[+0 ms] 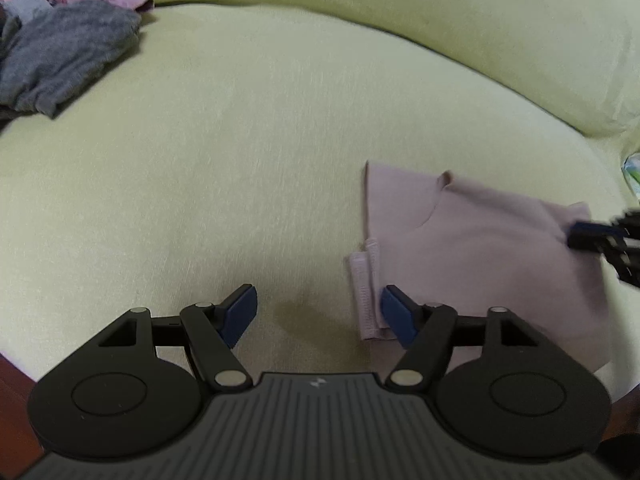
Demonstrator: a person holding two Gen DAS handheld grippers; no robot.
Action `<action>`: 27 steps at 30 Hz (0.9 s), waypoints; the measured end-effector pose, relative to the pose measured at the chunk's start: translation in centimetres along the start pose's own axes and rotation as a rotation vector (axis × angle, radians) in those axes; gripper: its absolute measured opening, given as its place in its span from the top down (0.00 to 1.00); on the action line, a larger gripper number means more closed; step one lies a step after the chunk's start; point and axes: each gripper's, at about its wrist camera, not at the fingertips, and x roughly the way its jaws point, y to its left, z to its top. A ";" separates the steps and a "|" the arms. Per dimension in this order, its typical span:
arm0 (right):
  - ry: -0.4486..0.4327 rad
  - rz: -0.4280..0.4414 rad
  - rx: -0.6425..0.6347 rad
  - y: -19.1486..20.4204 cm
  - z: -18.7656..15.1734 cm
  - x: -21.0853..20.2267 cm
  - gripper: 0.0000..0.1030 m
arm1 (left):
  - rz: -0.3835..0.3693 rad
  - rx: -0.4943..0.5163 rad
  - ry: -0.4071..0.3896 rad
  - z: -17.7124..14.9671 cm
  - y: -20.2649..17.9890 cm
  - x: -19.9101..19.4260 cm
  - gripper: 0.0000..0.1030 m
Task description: Fold clothes
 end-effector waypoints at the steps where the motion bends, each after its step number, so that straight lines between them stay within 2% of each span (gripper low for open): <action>1: -0.005 0.018 0.002 0.9 -0.5 -0.5 0.90 | -0.015 0.015 -0.006 0.0 -0.9 -0.2 0.32; 3: -0.016 0.053 0.007 2.7 -1.5 -1.5 0.92 | -0.016 0.051 -0.003 -0.2 -2.2 -0.1 0.32; 5: 0.050 0.014 -0.021 4.5 -3.5 -0.6 0.92 | -0.014 0.088 0.011 -0.6 -3.4 0.6 0.32; 7: 0.067 -0.024 0.036 3.5 -5.5 -0.7 1.00 | 0.018 0.120 0.044 -1.2 -4.0 1.5 0.32; 9: 0.060 -0.031 0.117 2.0 -6.4 -1.9 1.00 | 0.049 0.140 0.065 -2.1 -4.0 1.7 0.32; 12: 0.061 -0.079 0.112 1.6 -6.9 -3.6 1.00 | 0.046 0.103 0.056 -2.3 -3.5 0.7 0.32; 13: 0.048 -0.079 0.115 1.6 -6.9 -4.1 0.96 | 0.035 0.100 0.037 -2.1 -3.7 0.2 0.32; 15: 0.010 -0.067 0.127 1.7 -6.6 -4.3 0.96 | 0.029 0.106 0.019 -1.8 -4.1 -0.1 0.32; 17: -0.024 -0.059 0.129 2.2 -6.2 -4.1 0.89 | 0.042 0.110 0.024 -1.5 -4.2 0.6 0.32; 18: 0.004 -0.075 0.123 3.0 -6.4 -3.3 0.86 | 0.052 0.107 0.034 -1.5 -4.0 1.0 0.32; 19: 0.054 -0.101 0.110 3.1 -6.5 -2.3 0.86 | 0.076 0.092 0.059 -1.7 -3.3 1.8 0.28; 20: 0.091 -0.120 0.095 3.2 -6.6 -1.8 0.86 | 0.066 0.068 0.066 -1.8 -2.7 1.9 0.28; 21: 0.087 -0.121 0.092 3.0 -6.7 -2.0 0.86 | 0.053 0.034 0.068 -2.0 -1.9 1.6 0.28; 24: 0.032 -0.153 0.025 4.3 -5.4 -3.3 0.85 | 0.106 0.021 0.051 -2.5 -0.2 0.1 0.30; 26: -0.013 -0.125 -0.010 5.2 -4.7 -4.0 0.78 | 0.115 -0.021 0.048 -3.0 1.4 -1.0 0.31; 27: -0.028 -0.112 -0.021 5.5 -4.4 -4.2 0.68 | 0.106 -0.042 0.052 -3.1 1.8 -1.1 0.31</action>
